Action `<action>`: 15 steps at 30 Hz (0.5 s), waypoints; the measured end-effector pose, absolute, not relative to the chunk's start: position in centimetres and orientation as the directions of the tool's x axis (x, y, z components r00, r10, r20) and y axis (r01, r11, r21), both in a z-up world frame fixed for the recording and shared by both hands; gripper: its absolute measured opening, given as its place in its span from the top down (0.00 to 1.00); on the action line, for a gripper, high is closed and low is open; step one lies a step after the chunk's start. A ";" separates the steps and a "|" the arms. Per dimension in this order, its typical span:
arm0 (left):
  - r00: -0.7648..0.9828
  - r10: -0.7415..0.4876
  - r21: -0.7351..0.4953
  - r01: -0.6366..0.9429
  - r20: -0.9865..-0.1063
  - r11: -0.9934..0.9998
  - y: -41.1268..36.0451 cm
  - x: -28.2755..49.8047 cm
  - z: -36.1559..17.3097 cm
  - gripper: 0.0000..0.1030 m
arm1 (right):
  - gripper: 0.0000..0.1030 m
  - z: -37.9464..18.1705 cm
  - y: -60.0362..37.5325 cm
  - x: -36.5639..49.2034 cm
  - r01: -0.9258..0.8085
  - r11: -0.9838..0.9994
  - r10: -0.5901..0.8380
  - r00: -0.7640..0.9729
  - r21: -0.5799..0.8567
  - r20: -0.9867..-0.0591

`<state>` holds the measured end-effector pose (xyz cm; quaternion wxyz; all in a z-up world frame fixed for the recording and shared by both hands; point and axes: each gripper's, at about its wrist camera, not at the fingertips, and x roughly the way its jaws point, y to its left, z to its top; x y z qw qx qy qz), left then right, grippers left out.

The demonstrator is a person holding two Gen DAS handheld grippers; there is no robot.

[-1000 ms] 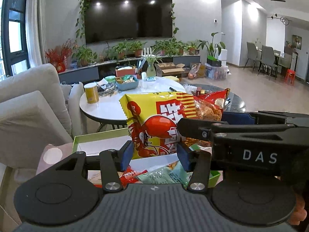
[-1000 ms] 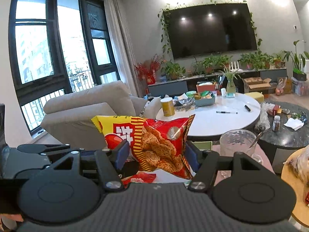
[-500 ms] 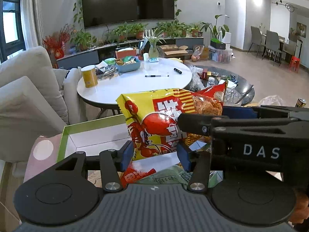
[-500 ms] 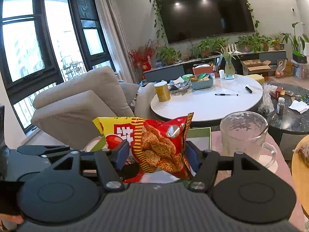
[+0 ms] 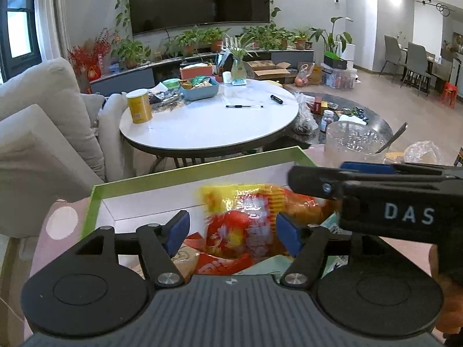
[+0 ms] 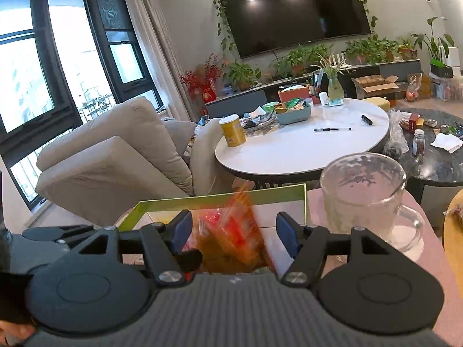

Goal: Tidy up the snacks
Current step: 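Open the right gripper to drop the crab-chip bag into the box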

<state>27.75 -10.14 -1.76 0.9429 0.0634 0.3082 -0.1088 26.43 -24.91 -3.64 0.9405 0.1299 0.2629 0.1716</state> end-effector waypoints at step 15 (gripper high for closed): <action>0.837 -0.114 0.049 0.165 -0.536 0.985 -6.0 22.9 0.2 0.23 | 0.35 -1.3 -25.9 21.3 -0.212 0.929 0.307 0.899 0.302 -0.313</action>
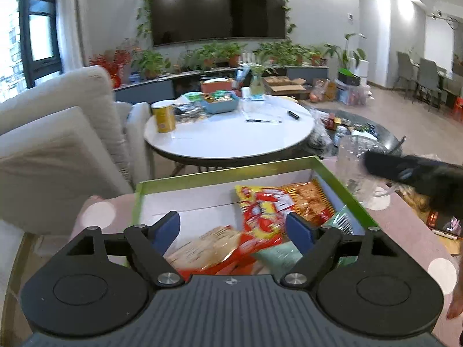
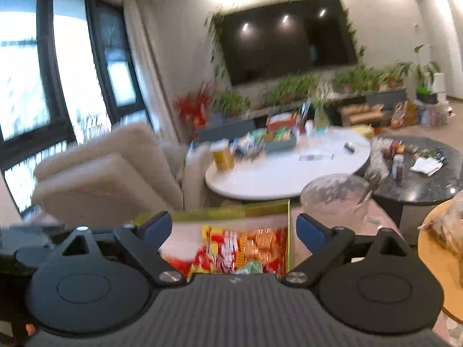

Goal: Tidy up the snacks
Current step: 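Open the right gripper to drop the crab-chip bag into the box, then move both grippers down to the bagged bread loaf beside the box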

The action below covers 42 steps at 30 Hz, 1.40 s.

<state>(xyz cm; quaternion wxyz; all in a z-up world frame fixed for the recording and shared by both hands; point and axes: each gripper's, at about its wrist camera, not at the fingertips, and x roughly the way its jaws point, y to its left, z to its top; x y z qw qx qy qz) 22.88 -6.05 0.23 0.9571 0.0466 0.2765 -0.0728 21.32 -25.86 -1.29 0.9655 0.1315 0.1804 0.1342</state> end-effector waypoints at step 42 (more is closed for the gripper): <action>0.831 -0.148 -0.082 0.123 -0.537 0.989 5.4 12.0 -5.8 0.22 | 0.35 -5.8 -14.2 16.6 -0.353 0.879 0.478 0.662 0.322 -0.578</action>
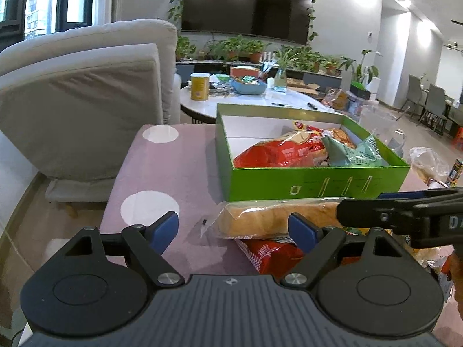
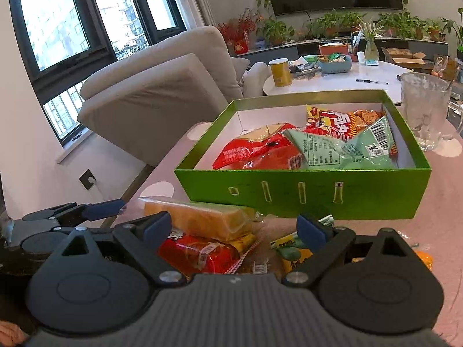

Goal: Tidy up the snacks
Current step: 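Move both grippers down to the bagged bread loaf beside the box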

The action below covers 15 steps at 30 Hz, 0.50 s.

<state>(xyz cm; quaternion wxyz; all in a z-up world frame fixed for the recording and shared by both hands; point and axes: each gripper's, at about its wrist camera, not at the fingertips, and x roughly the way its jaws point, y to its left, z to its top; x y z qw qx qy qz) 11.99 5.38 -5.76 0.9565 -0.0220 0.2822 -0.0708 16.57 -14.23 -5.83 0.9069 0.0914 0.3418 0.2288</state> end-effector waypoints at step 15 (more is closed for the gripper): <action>0.805 -0.230 -0.144 0.180 -0.547 0.973 6.1 13.0 -6.3 0.44 | 0.35 -6.8 -13.5 17.7 -0.343 0.866 0.500 0.627 0.364 -0.598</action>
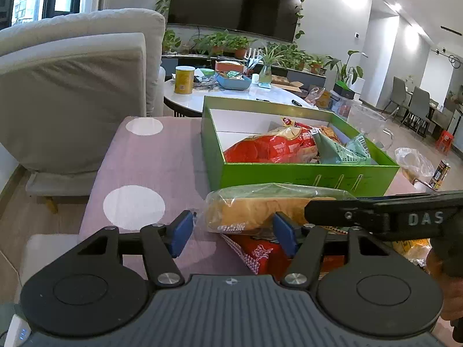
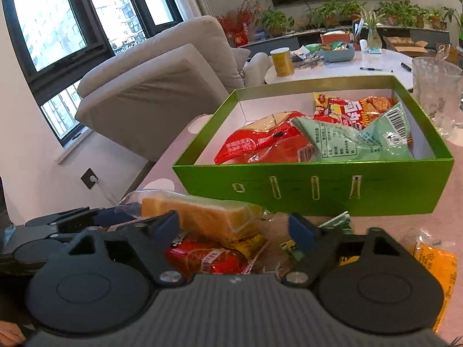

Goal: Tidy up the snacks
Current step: 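Move both grippers down to the bagged bread loaf beside the box, then grasp the bread loaf bag with both grippers and lift it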

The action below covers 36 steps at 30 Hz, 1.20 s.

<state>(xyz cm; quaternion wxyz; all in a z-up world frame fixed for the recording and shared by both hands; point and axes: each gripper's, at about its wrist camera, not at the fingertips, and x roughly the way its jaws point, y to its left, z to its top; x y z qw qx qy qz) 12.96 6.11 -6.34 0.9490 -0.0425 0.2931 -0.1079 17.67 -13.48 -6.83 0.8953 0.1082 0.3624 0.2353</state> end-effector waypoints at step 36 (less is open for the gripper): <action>0.838 -0.154 -0.153 0.086 -0.523 0.985 6.3 13.2 -5.4 0.31 | 0.36 -6.3 -15.0 18.3 -0.296 0.869 0.481 0.692 0.397 -0.538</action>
